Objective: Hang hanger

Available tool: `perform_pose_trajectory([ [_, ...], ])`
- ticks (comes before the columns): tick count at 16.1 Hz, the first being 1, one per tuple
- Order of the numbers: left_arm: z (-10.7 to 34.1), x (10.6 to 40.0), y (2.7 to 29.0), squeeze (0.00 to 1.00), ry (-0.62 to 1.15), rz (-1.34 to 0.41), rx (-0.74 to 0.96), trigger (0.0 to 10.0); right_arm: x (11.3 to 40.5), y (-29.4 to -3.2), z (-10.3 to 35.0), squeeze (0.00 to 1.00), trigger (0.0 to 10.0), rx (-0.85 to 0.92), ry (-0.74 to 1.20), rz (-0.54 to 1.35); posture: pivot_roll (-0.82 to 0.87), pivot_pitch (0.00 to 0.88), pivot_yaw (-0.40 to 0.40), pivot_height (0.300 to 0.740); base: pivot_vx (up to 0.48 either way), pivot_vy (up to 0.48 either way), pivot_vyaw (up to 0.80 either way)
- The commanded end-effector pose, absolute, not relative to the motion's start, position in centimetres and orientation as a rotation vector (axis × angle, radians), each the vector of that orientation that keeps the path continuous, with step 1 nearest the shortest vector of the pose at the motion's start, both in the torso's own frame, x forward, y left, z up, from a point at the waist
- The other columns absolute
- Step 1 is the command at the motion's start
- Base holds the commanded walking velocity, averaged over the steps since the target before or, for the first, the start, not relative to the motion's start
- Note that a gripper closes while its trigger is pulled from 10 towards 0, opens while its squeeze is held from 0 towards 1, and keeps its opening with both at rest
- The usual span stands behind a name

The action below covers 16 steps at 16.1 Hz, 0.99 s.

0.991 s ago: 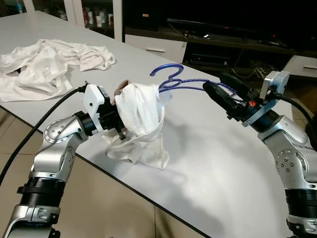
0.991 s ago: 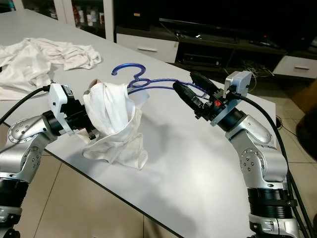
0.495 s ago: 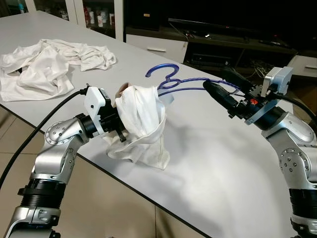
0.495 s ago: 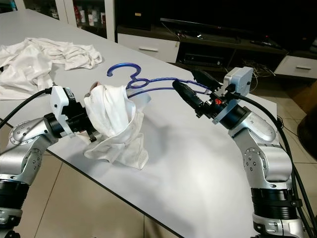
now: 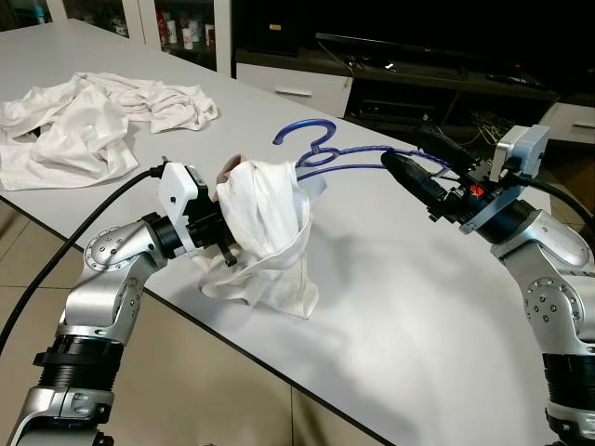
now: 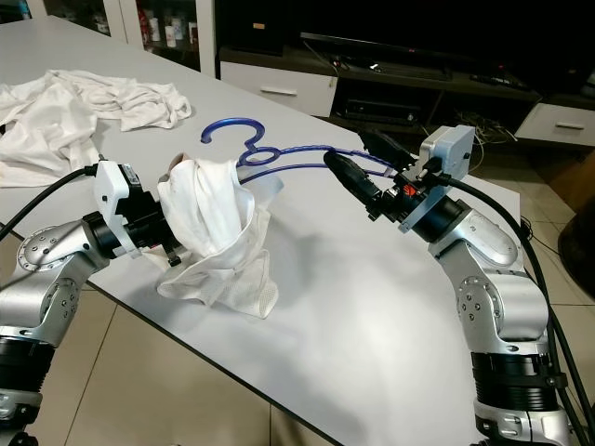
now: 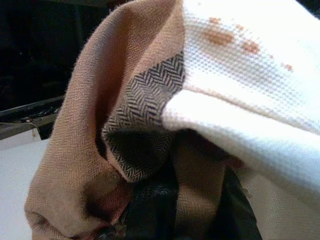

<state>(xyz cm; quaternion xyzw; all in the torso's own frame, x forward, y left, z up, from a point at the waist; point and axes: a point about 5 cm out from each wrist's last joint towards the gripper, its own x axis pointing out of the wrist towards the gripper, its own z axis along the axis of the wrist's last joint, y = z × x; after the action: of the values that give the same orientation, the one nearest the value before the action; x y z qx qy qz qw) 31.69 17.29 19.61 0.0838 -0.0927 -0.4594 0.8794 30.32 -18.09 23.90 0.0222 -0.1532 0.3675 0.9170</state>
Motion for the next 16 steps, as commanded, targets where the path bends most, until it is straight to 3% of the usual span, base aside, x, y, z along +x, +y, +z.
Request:
perform_pose_trajectory([
  [1, 18.4, 31.6, 18.8, 0.00, -0.141, -0.895, 0.125, 0.0, 30.0, -20.4, 25.3, 0.00, 10.0, 0.043, -0.404, 0.649, 0.05, 0.032, -0.085, 0.740, 0.000, 0.000, 0.00],
  [4, 18.3, 31.6, 18.7, 0.00, -0.139, -0.900, 0.124, 0.0, 29.9, -20.0, 25.4, 0.00, 10.0, 0.005, -0.403, 0.667, 0.05, 0.031, -0.088, 0.740, 0.000, 0.000, 0.00],
  [5, 17.6, 31.3, 18.3, 0.00, -0.100, -0.942, 0.165, 0.0, 28.8, -18.4, 23.1, 1.00, 10.0, -0.483, -0.220, 0.930, 0.04, 0.035, -0.102, 0.740, 0.000, 0.000, 0.00],
  [7, 17.2, 31.1, 18.2, 0.00, -0.082, -0.959, 0.181, 0.0, 28.1, -18.1, 21.4, 1.00, 10.0, -0.658, -0.108, 1.053, 0.04, 0.036, -0.102, 0.740, 0.000, 0.000, 0.00],
  [11, 17.5, 31.2, 18.1, 0.00, -0.084, -0.968, 0.206, 0.0, 28.0, -17.6, 20.8, 1.00, 10.0, -0.684, -0.112, 1.071, 0.05, 0.034, -0.097, 0.740, 0.000, 0.000, 0.00],
  [12, 17.6, 31.3, 18.2, 0.00, -0.081, -0.966, 0.210, 0.0, 28.0, -17.6, 20.9, 0.54, 10.0, -0.673, -0.124, 1.059, 0.05, 0.034, -0.095, 0.740, 0.000, 0.000, 0.00],
  [13, 17.5, 31.4, 18.3, 0.00, -0.076, -0.958, 0.214, 0.0, 28.0, -17.8, 21.3, 0.00, 10.0, -0.609, -0.141, 1.045, 0.05, 0.035, -0.094, 0.740, 0.000, 0.000, 0.00],
  [16, 17.4, 31.4, 18.8, 0.00, -0.065, -0.943, 0.207, 0.0, 28.5, -20.2, 22.1, 0.00, 10.0, -0.407, -0.154, 0.932, 0.04, 0.039, -0.087, 0.740, 0.000, 0.000, 0.00],
])
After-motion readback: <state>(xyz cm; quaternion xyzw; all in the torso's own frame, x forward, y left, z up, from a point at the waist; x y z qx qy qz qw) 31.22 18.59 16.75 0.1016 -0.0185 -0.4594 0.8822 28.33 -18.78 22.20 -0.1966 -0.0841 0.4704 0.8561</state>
